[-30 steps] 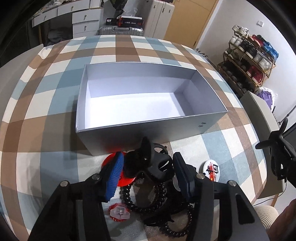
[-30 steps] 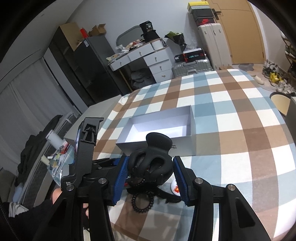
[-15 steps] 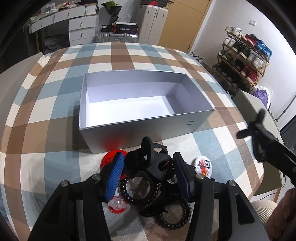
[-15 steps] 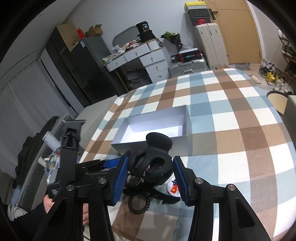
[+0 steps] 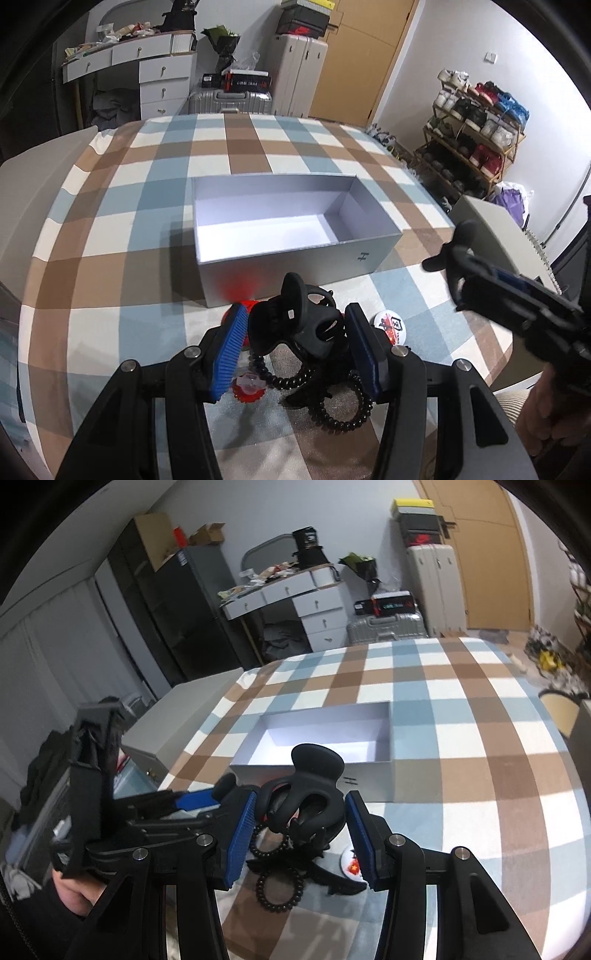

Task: Organize jewelry
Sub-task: 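Lift the black claw clips with the right gripper and carry them into the silver box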

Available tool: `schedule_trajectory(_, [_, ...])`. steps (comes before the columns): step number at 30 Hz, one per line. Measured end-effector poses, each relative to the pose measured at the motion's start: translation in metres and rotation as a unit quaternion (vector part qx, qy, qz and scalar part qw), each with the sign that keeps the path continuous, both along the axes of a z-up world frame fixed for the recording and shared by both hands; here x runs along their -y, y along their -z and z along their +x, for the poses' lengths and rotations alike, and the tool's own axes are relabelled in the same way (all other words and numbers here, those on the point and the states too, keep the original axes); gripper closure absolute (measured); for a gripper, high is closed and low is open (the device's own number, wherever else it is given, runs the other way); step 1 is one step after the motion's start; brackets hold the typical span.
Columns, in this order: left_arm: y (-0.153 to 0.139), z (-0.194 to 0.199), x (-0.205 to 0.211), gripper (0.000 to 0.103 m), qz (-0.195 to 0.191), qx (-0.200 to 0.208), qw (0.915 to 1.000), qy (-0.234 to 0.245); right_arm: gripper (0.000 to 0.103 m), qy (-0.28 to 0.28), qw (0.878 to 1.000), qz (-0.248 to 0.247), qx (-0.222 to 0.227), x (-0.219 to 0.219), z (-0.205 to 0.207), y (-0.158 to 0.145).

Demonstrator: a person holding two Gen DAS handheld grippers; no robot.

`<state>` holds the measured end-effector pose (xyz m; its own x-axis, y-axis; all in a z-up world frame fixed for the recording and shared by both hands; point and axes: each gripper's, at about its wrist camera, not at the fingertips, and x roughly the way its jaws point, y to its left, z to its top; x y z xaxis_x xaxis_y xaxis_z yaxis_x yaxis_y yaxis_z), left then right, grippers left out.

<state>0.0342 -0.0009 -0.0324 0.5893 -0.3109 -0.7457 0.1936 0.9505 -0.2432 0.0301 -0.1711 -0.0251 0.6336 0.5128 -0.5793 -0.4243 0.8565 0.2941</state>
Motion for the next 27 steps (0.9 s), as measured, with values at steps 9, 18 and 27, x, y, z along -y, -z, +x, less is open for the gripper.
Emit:
schedule_trajectory(9, [-0.029,0.001,-0.006,0.054,-0.005,0.035,0.9994,0.001,0.055,-0.016,1.0,0.009,-0.006,-0.006,0.018,-0.015])
schedule_trajectory(18, [-0.045,0.061,-0.012,0.054,-0.022,0.029,0.9993,0.006,0.055,-0.017,1.0,0.002,0.001,-0.014,0.08,-0.042])
schedule_trajectory(27, [-0.002,0.107,-0.017,0.054,-0.078,-0.042,0.9957,0.028,0.055,-0.02,0.999,-0.002,-0.045,-0.014,0.129,-0.004])
